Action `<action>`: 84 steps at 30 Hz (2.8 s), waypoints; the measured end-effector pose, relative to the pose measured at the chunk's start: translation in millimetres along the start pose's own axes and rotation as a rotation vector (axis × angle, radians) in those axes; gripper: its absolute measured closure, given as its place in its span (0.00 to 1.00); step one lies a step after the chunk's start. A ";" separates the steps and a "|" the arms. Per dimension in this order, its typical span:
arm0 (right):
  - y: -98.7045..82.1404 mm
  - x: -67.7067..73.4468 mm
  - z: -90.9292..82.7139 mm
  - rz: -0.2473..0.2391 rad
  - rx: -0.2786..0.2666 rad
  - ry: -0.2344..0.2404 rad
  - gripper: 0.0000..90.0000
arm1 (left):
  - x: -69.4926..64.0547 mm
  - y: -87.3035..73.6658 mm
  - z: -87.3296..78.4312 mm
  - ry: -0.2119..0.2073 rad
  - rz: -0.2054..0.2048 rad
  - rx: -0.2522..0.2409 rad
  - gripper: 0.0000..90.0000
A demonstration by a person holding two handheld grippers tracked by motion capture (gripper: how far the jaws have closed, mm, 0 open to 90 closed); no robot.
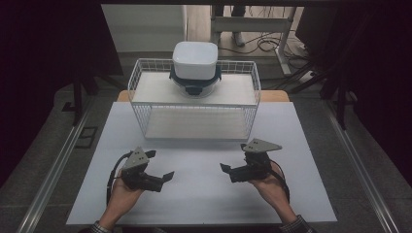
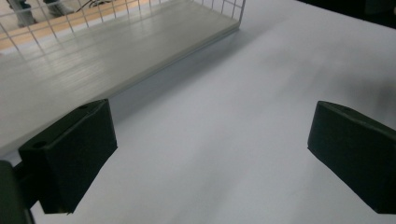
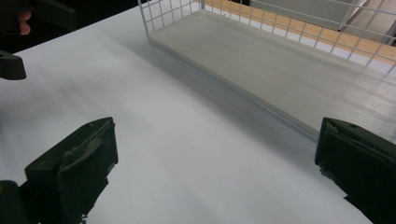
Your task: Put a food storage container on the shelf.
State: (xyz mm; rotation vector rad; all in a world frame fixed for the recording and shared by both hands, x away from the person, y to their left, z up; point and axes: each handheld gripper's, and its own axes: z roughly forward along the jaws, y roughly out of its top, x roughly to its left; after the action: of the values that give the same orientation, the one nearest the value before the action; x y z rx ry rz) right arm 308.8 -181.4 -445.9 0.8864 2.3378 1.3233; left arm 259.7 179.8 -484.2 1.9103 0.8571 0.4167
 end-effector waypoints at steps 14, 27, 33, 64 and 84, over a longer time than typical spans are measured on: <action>-22.6 -9.2 -17.0 0.027 0.017 -0.033 0.00 | 2.1 -21.8 -15.3 0.035 -0.040 0.000 0.00; -39.4 -15.4 -28.5 0.041 0.035 -0.066 0.00 | 5.9 -38.5 -26.7 0.083 -0.049 0.025 0.00; -45.3 -16.7 -34.5 0.042 0.038 -0.091 0.00 | 9.4 -45.6 -36.1 0.104 -0.067 0.032 0.01; -82.3 -41.5 -86.3 0.105 0.045 -0.248 0.00 | 40.0 -84.3 -95.3 0.294 -0.141 0.054 0.02; -115.2 -60.8 -109.6 0.167 0.073 -0.341 0.00 | 58.0 -114.3 -108.0 0.373 -0.183 0.123 0.02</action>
State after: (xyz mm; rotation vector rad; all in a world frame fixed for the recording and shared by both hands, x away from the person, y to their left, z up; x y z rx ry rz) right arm 254.1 -337.0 -488.4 1.2449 2.0945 1.0506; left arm 190.2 322.8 -537.1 1.8733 1.3179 0.6317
